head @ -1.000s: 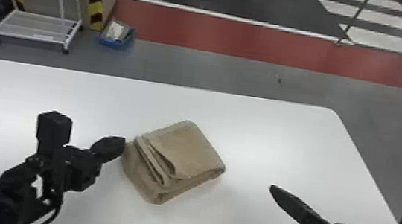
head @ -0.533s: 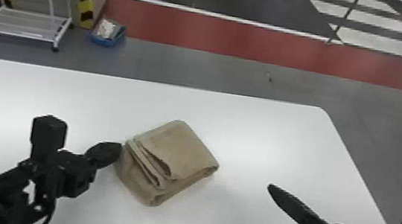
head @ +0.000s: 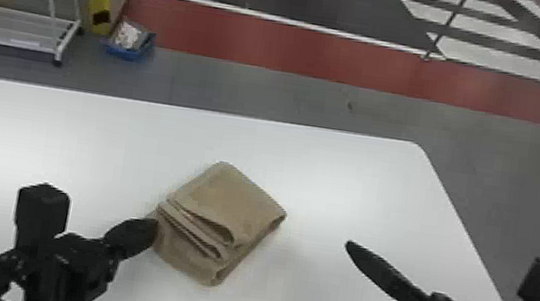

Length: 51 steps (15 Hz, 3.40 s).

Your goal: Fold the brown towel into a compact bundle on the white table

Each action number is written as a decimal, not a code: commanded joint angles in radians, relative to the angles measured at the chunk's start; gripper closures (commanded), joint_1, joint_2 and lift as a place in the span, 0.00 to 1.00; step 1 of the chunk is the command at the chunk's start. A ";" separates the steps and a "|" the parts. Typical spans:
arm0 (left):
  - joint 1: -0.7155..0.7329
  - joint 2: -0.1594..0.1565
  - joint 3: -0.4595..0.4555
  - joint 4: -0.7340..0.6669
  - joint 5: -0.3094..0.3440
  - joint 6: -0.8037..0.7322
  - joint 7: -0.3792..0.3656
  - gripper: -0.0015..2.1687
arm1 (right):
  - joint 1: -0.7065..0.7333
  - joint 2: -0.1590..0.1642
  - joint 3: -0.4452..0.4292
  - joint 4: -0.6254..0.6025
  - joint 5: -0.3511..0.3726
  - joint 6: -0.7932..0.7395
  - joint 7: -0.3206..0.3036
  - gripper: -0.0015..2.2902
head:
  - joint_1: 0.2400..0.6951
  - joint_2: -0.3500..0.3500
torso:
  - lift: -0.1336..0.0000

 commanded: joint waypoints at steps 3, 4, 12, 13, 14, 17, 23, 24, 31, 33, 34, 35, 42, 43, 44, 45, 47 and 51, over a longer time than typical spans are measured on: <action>0.059 -0.005 -0.008 -0.075 0.001 0.083 0.003 0.62 | 0.000 0.004 -0.013 0.011 -0.009 0.000 0.008 0.86 | 1.00 0.14 | 0.07; 0.079 -0.005 -0.008 -0.101 0.001 0.101 0.003 0.62 | 0.000 0.005 -0.015 0.018 -0.009 -0.003 0.008 0.86 | 1.00 0.13 | 0.07; 0.114 0.002 0.046 -0.205 -0.002 0.037 0.020 0.62 | -0.141 -0.004 0.101 0.225 0.224 -0.089 -0.005 0.86 | 1.00 0.07 | 0.07; 0.111 0.001 0.058 -0.205 -0.002 0.025 0.022 0.62 | -0.164 -0.009 0.140 0.263 0.251 -0.120 -0.005 0.86 | 1.00 0.10 | 0.07; 0.111 0.001 0.066 -0.203 -0.002 0.006 0.025 0.62 | -0.189 -0.010 0.174 0.294 0.274 -0.147 -0.006 0.86 | 1.00 0.12 | 0.07; 0.106 0.004 0.075 -0.197 -0.002 -0.018 0.032 0.62 | -0.253 -0.010 0.277 0.349 0.358 -0.178 -0.041 0.86 | 1.00 0.20 | 0.07; 0.105 0.005 0.118 -0.202 0.002 -0.018 0.017 0.62 | -0.327 -0.016 0.335 0.447 0.461 -0.193 -0.078 0.86 | 1.00 0.31 | 0.07; 0.099 0.007 0.119 -0.197 0.008 -0.018 0.017 0.62 | -0.330 -0.018 0.343 0.449 0.461 -0.190 -0.080 0.86 | 1.00 0.31 | 0.07; 0.085 0.010 0.150 -0.191 0.035 -0.018 -0.009 0.62 | -0.443 -0.019 0.470 0.536 0.498 -0.141 -0.149 0.86 | 1.00 0.38 | 0.07; 0.085 0.018 0.164 -0.190 0.050 -0.018 -0.020 0.62 | -0.471 -0.019 0.525 0.550 0.496 -0.141 -0.186 0.86 | 1.00 0.41 | 0.07; 0.085 0.019 0.171 -0.191 0.058 -0.018 -0.026 0.62 | -0.482 -0.018 0.548 0.556 0.496 -0.141 -0.202 0.86 | 1.00 0.43 | 0.07; 0.085 0.022 0.175 -0.191 0.065 -0.018 -0.029 0.62 | -0.502 -0.018 0.581 0.557 0.498 -0.141 -0.209 0.86 | 1.00 0.45 | 0.07; 0.085 0.021 0.190 -0.182 0.078 -0.018 -0.038 0.62 | -0.609 -0.016 0.648 0.642 0.511 -0.123 -0.224 0.86 | 1.00 0.57 | 0.07; 0.085 0.021 0.191 -0.179 0.078 -0.018 -0.037 0.62 | -0.580 -0.019 0.639 0.630 0.508 -0.123 -0.213 0.86 | 1.00 0.57 | 0.07; 0.082 0.019 0.190 -0.177 0.078 -0.018 -0.037 0.62 | -0.551 -0.029 0.622 0.602 0.498 -0.113 -0.202 0.86 | 1.00 0.57 | 0.07; 0.077 0.019 0.187 -0.171 0.078 -0.018 -0.035 0.62 | -0.522 -0.035 0.594 0.577 0.488 -0.110 -0.190 0.86 | 1.00 0.58 | 0.07; 0.073 0.018 0.179 -0.162 0.073 -0.018 -0.029 0.62 | -0.439 -0.050 0.510 0.475 0.453 -0.113 -0.147 0.86 | 1.00 0.56 | 0.07; 0.071 0.016 0.176 -0.121 0.062 -0.037 0.005 0.62 | -0.222 -0.050 0.305 0.286 0.412 -0.258 -0.041 0.86 | 1.00 0.46 | 0.07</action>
